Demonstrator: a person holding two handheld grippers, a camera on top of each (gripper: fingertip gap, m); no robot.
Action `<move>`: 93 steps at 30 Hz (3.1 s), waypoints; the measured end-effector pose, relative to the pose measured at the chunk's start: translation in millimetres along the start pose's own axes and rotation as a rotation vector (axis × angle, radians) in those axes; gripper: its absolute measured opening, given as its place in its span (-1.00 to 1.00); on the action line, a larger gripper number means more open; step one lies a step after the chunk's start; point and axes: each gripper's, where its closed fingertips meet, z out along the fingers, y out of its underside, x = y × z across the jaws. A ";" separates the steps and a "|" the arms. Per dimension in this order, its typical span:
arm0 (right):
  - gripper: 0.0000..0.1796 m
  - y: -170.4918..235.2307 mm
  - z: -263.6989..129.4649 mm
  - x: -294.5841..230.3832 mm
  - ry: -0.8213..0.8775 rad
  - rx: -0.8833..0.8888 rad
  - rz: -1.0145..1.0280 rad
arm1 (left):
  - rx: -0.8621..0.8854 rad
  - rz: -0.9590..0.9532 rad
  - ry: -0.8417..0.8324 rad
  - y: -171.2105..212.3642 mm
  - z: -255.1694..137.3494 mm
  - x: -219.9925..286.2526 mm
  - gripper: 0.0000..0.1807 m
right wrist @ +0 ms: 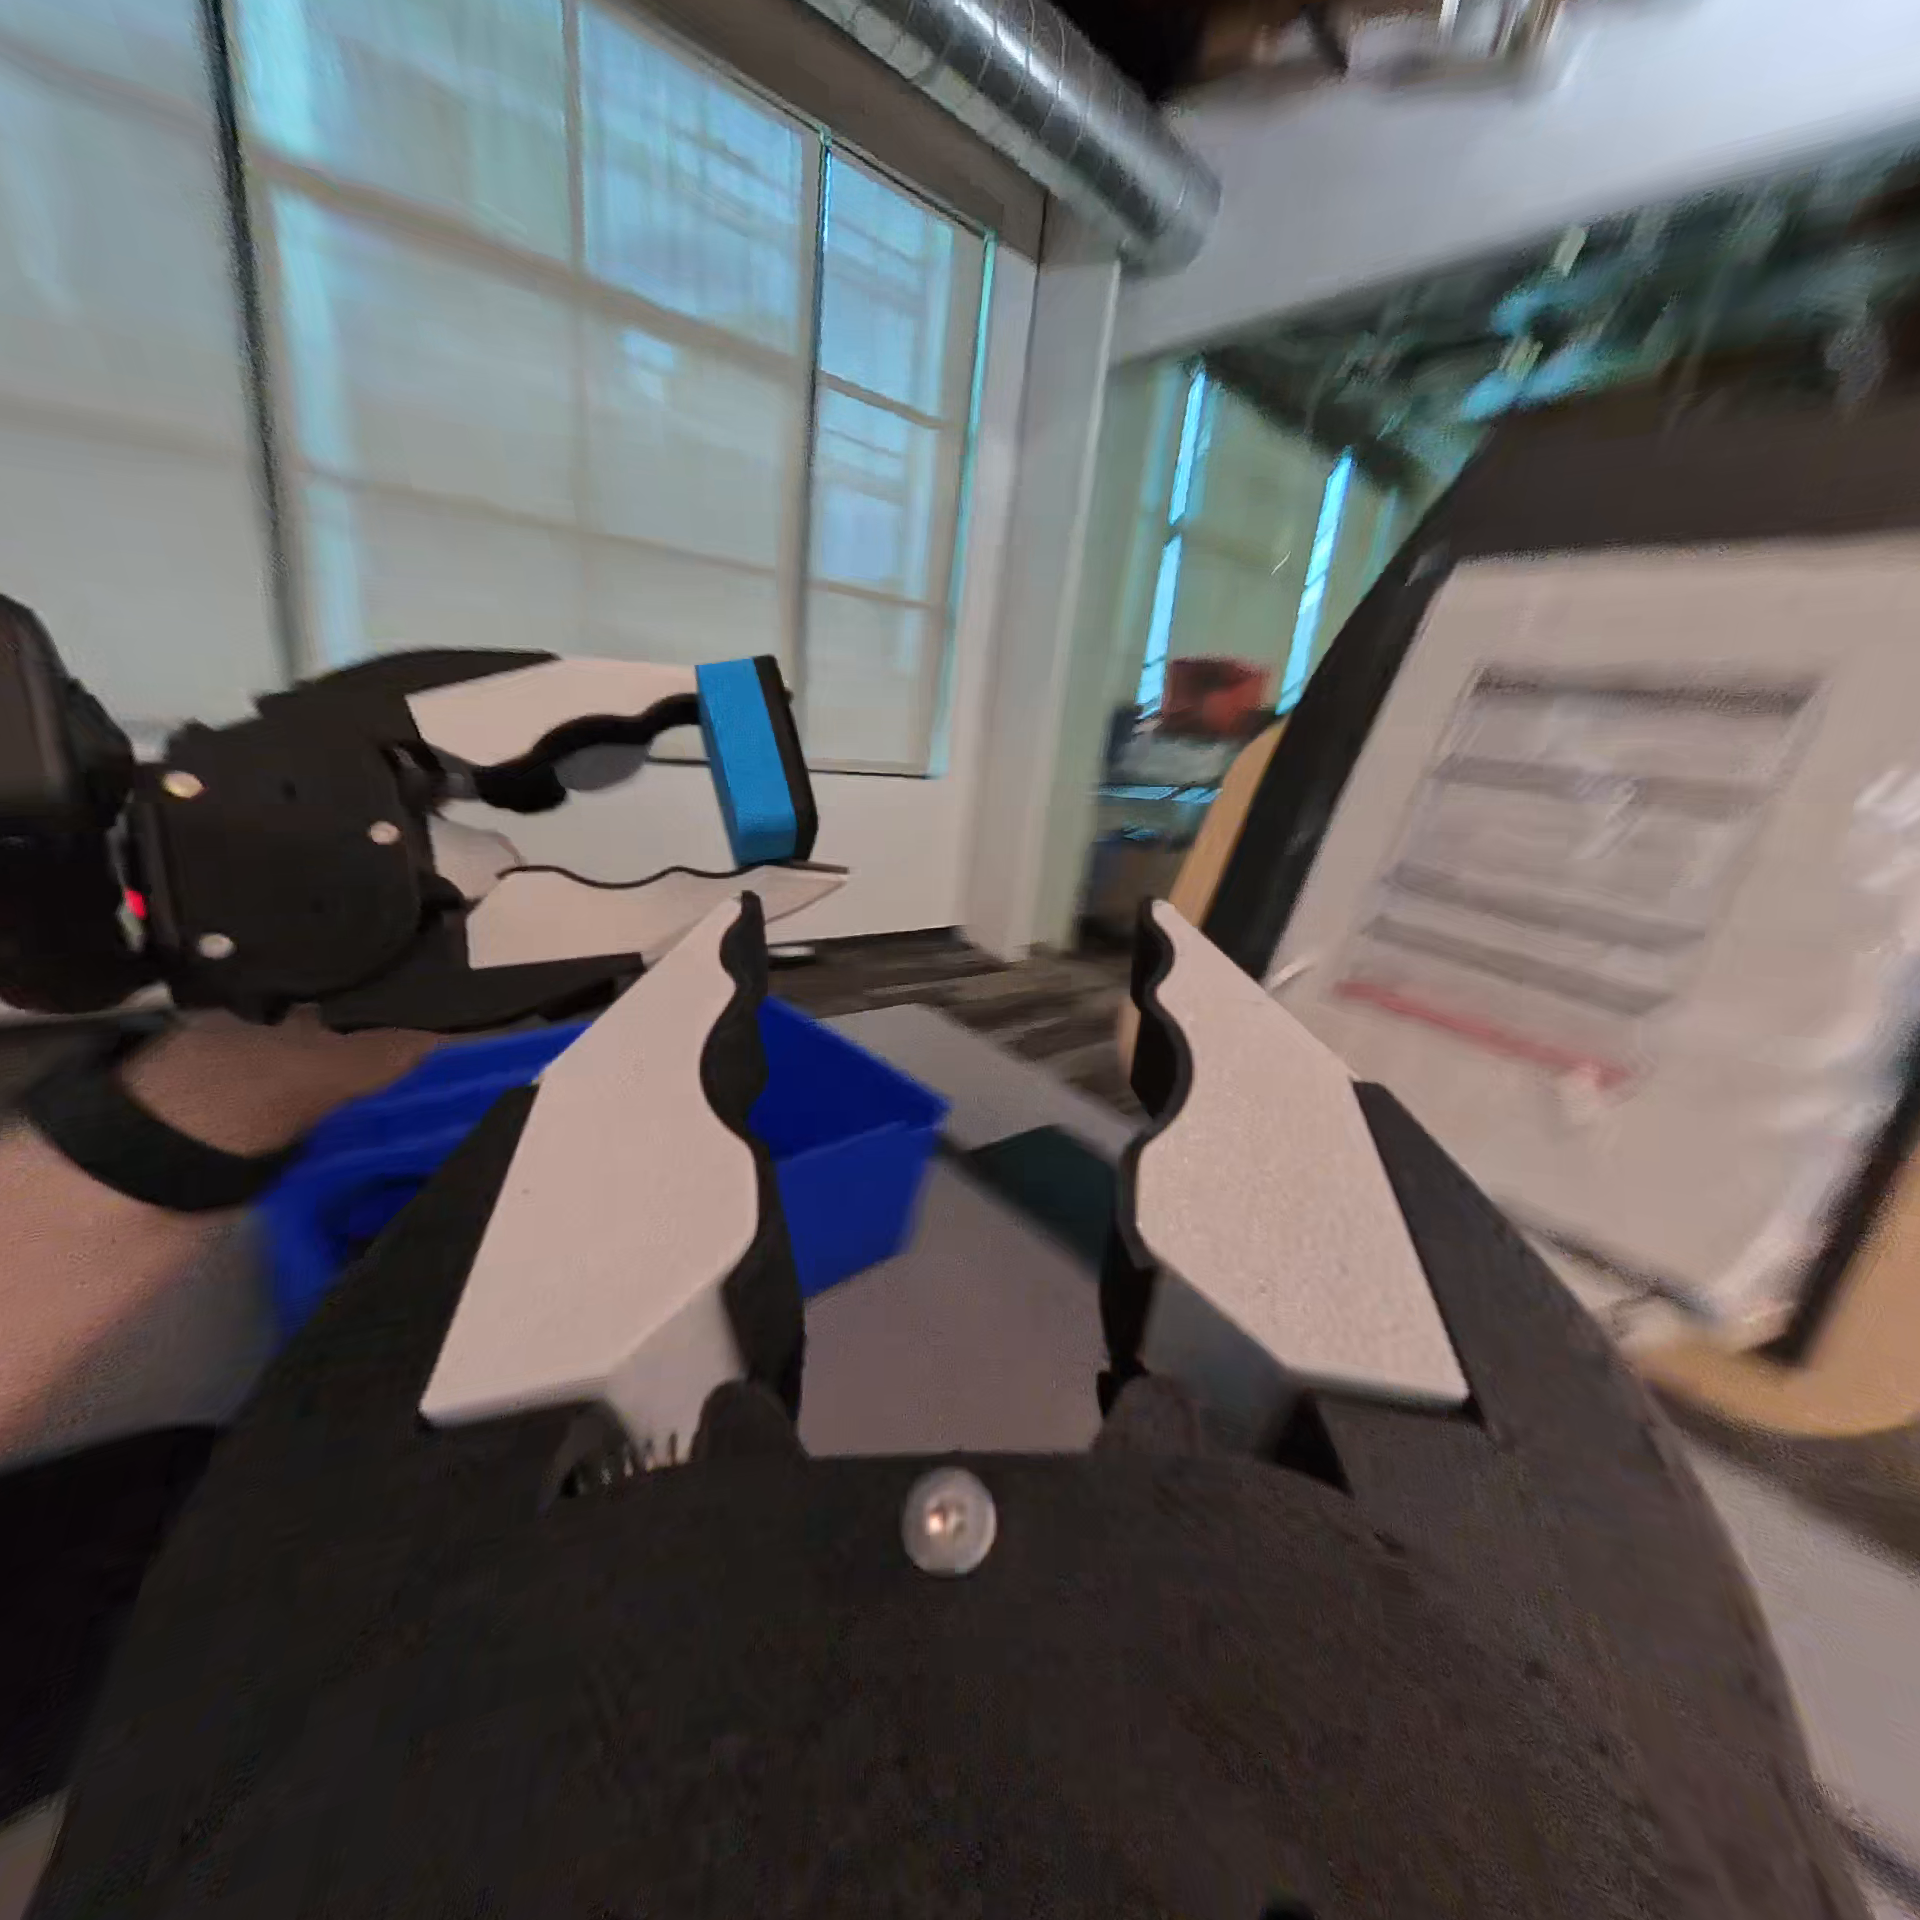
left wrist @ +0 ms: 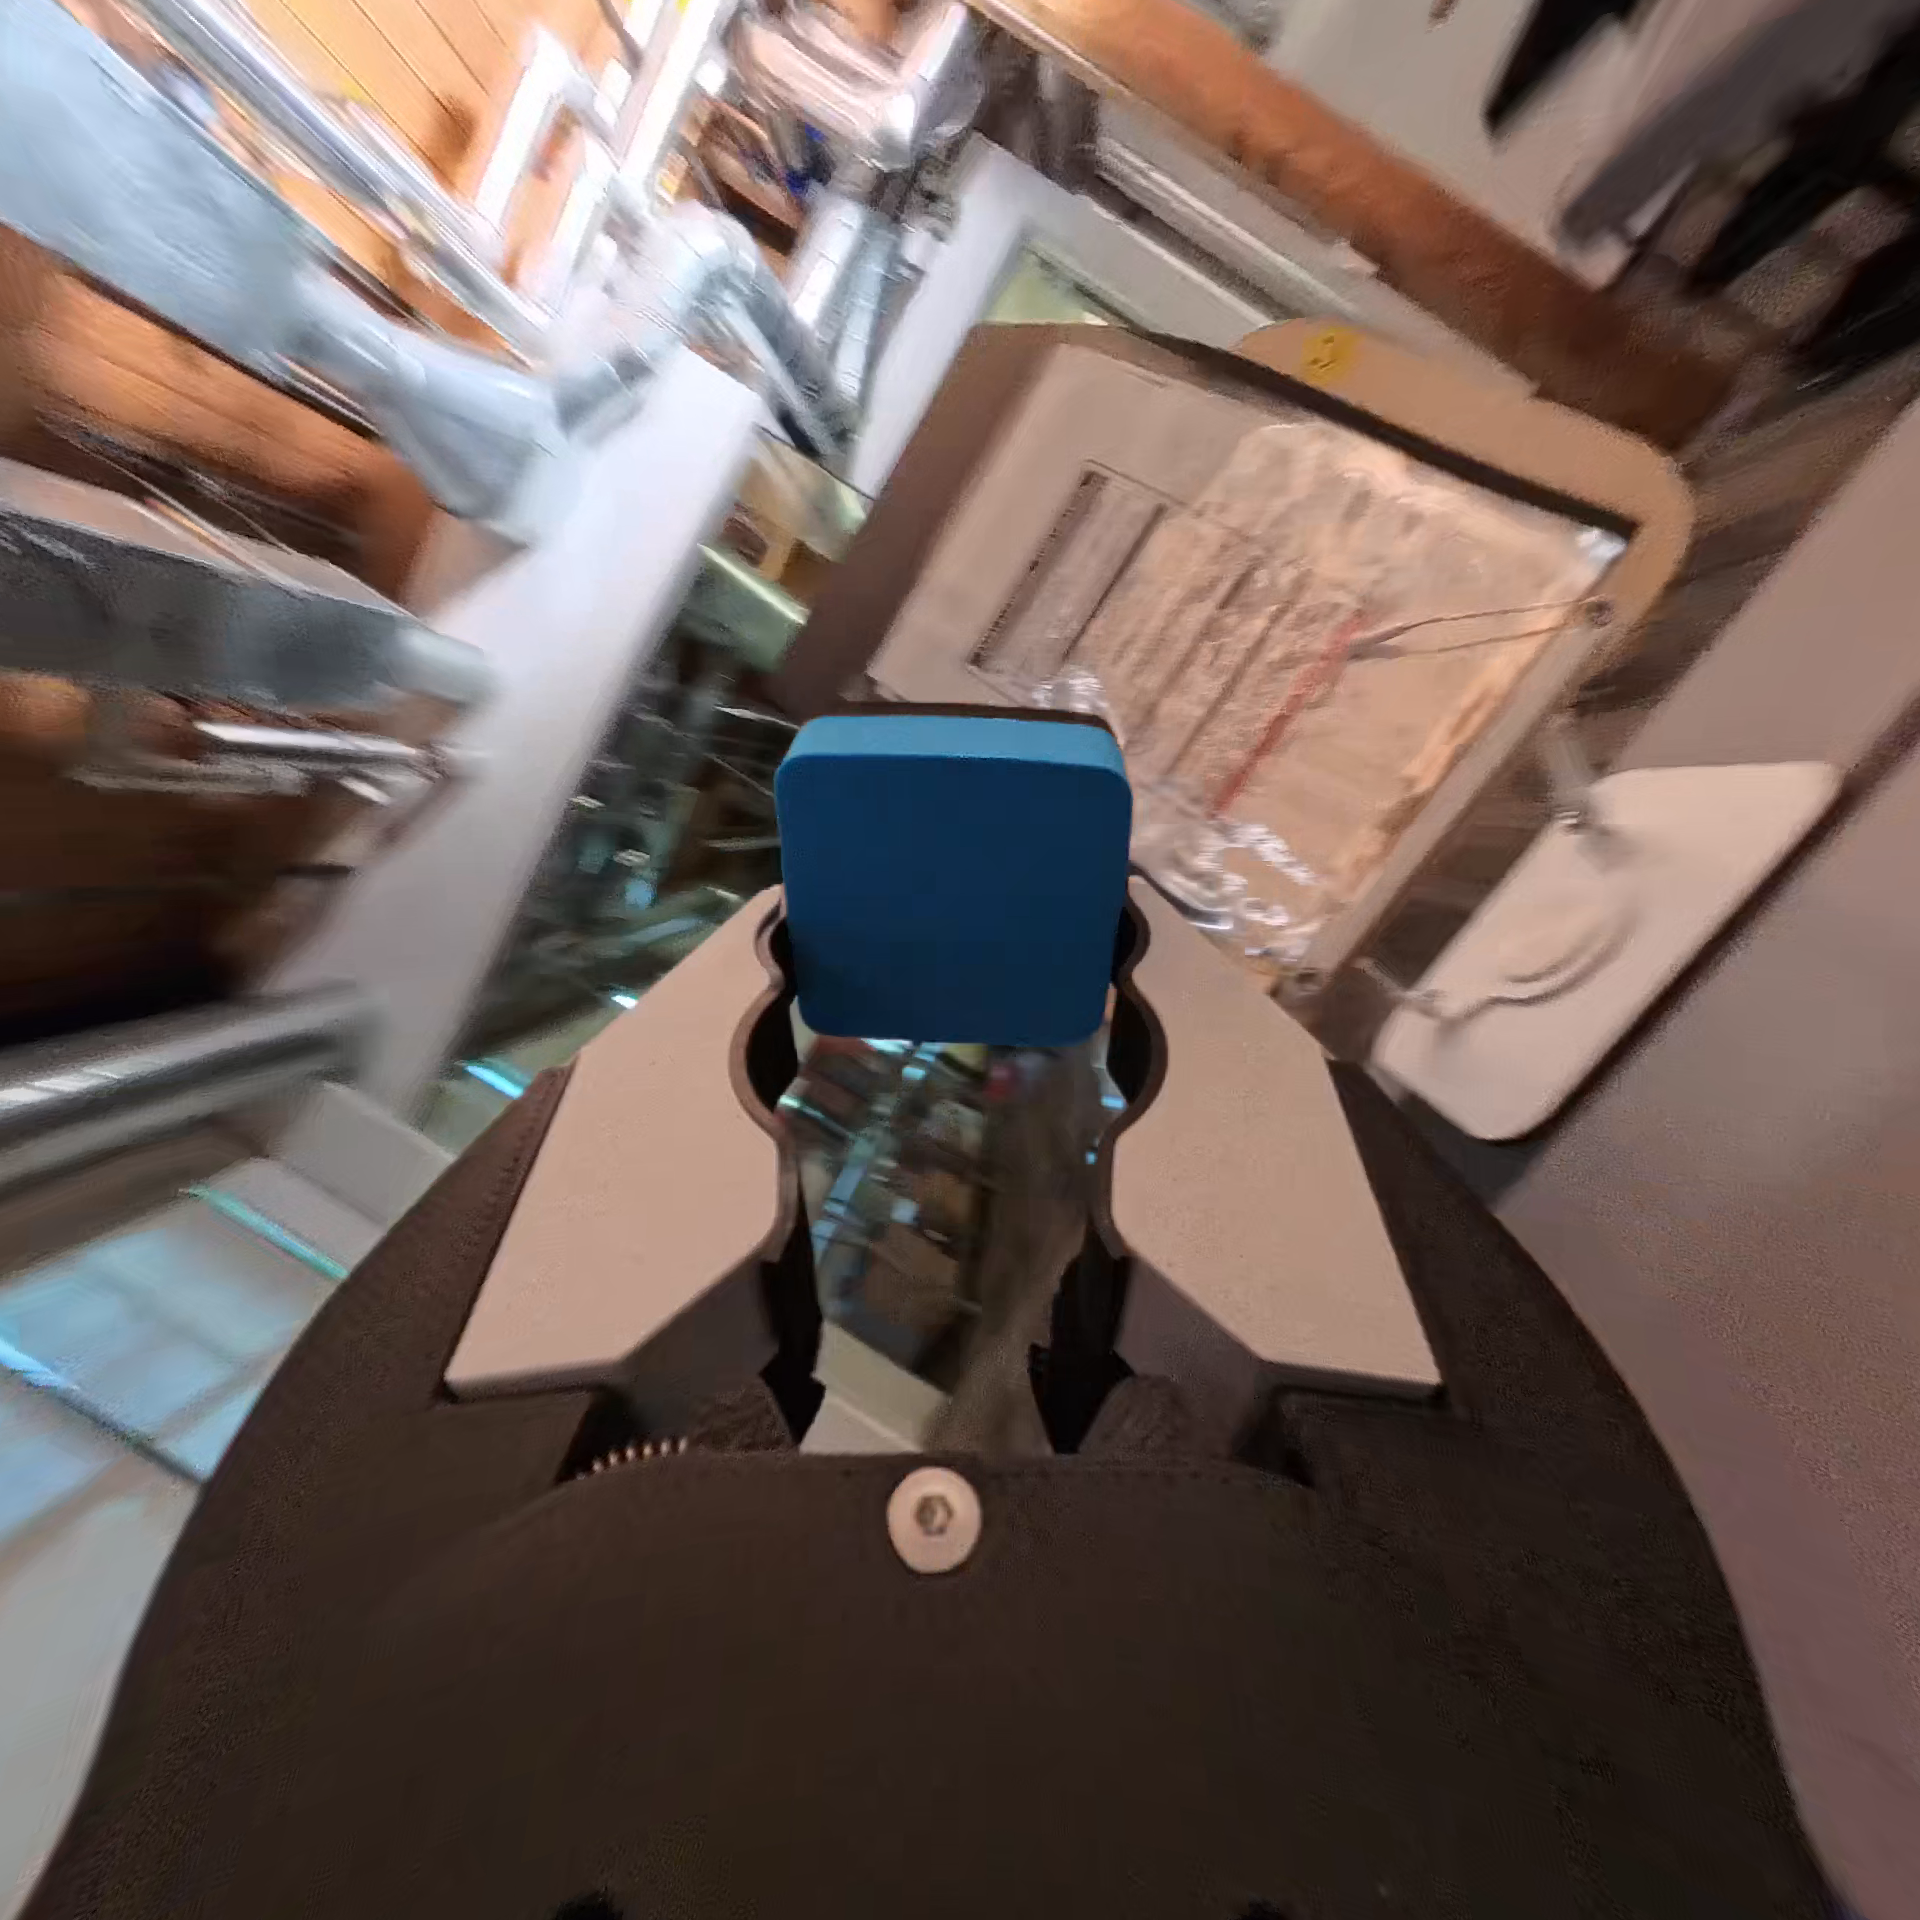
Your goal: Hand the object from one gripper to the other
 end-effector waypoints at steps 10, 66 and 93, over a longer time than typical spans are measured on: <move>-0.29 20.5 -11.8 -60.9 -0.117 -0.104 -1.251 | 0.179 0.353 -0.012 -46.0 -3.7 57.1 -0.36; -0.33 48.1 -3.9 -47.1 -0.224 -0.104 -0.912 | 0.369 -0.451 0.525 -66.8 -46.8 15.4 -0.78; -0.78 -2.4 -25.6 13.9 -0.148 -0.160 -0.432 | 0.304 -0.599 0.551 -94.1 -34.1 36.3 -0.41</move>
